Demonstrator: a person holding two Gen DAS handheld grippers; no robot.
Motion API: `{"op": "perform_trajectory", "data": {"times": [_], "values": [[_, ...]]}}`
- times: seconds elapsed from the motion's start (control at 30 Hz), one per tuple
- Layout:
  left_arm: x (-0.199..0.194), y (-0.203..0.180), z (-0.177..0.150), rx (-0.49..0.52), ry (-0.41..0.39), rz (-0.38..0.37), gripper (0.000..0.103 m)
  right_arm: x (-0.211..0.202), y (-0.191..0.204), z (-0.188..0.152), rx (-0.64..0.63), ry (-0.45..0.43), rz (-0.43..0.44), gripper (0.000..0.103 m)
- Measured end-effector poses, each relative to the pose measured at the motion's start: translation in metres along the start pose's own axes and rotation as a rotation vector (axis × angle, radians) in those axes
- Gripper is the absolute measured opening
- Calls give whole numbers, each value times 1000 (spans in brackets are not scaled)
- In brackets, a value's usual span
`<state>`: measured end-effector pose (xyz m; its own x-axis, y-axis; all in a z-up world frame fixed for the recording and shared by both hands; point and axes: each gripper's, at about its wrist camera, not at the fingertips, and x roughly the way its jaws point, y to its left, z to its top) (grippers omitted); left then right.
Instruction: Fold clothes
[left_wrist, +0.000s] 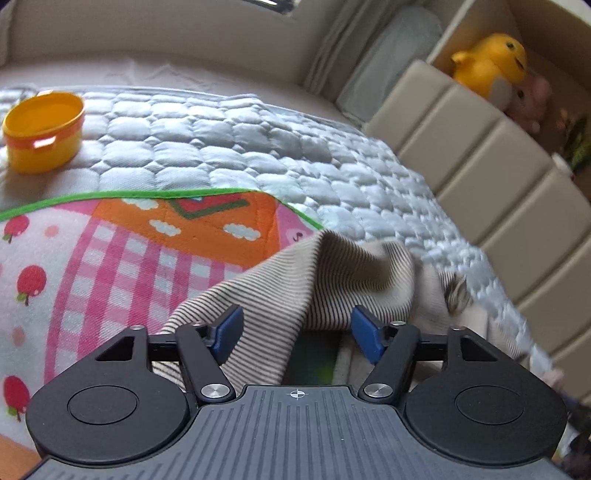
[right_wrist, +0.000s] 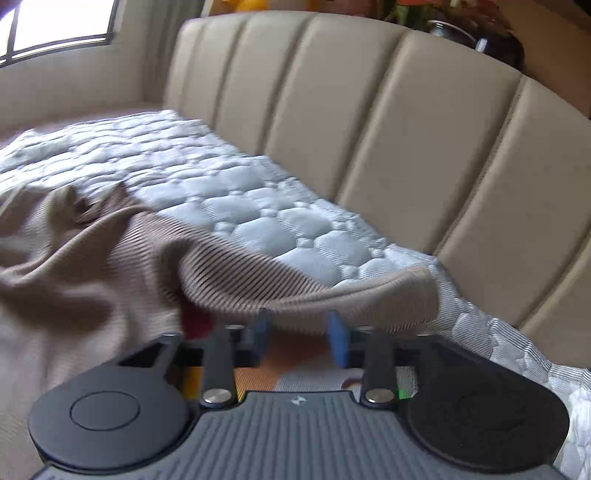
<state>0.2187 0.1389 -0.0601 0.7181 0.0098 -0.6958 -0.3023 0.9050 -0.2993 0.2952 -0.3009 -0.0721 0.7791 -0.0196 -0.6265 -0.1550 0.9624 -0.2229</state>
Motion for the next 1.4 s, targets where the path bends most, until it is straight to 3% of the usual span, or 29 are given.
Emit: {"op": "perform_trajectory", "data": {"times": [0.07, 0.13, 0.2, 0.3, 0.4, 0.5, 0.6, 0.73, 0.83, 0.87, 0.9, 0.93, 0.97, 1.03, 1.07, 1.13, 1.23, 1.37, 1.4], "values": [[-9, -30, -12, 198, 32, 8, 82, -23, 13, -8, -117, 12, 116, 68], [-24, -57, -32, 423, 49, -18, 92, -46, 33, -25, -268, 36, 203, 68], [-41, -82, -57, 653, 65, -52, 95, -68, 56, -50, -448, 55, 273, 68], [-58, -100, -94, 863, 143, -93, 95, -96, 80, -89, -645, 62, 313, 66], [-61, -105, -113, 937, 194, -88, 95, -97, 93, -110, -702, 42, 249, 62], [-59, -106, -121, 976, 217, -56, 95, -87, 86, -102, -571, 20, 177, 50], [-50, -103, -122, 1005, 252, -20, 95, -81, 73, -93, -472, -9, 105, 50], [-32, -96, -121, 1075, 267, 85, 95, -68, 68, -99, -496, 29, 89, 50], [-15, -86, -116, 1089, 246, 173, 95, -67, 76, -110, -549, 4, 76, 50], [-10, -82, -114, 1093, 233, 198, 95, -68, 77, -110, -555, -9, 77, 45], [-8, -78, -112, 1091, 220, 213, 95, -70, 77, -108, -554, -17, 88, 27], [-7, -74, -108, 1073, 213, 214, 94, -72, 77, -105, -553, -24, 106, 19], [-7, -71, -105, 1052, 207, 213, 90, -76, 77, -103, -561, -29, 123, 13], [-13, -68, -99, 1019, 213, 179, 55, -87, 79, -100, -595, -37, 153, 9], [-17, -68, -97, 1020, 211, 161, 46, -92, 81, -99, -612, -36, 167, 5], [-28, -72, -97, 1044, 198, 131, 15, -104, 82, -99, -649, -25, 193, 4], [-47, -78, -102, 1110, 197, 73, 9, -122, 81, -101, -701, -3, 218, 3], [-71, -86, -119, 1205, 269, -10, 9, -149, 73, -105, -758, 56, 263, 0], [-78, -88, -123, 1217, 295, -37, 4, -157, 71, -109, -775, 67, 271, 0]]}}
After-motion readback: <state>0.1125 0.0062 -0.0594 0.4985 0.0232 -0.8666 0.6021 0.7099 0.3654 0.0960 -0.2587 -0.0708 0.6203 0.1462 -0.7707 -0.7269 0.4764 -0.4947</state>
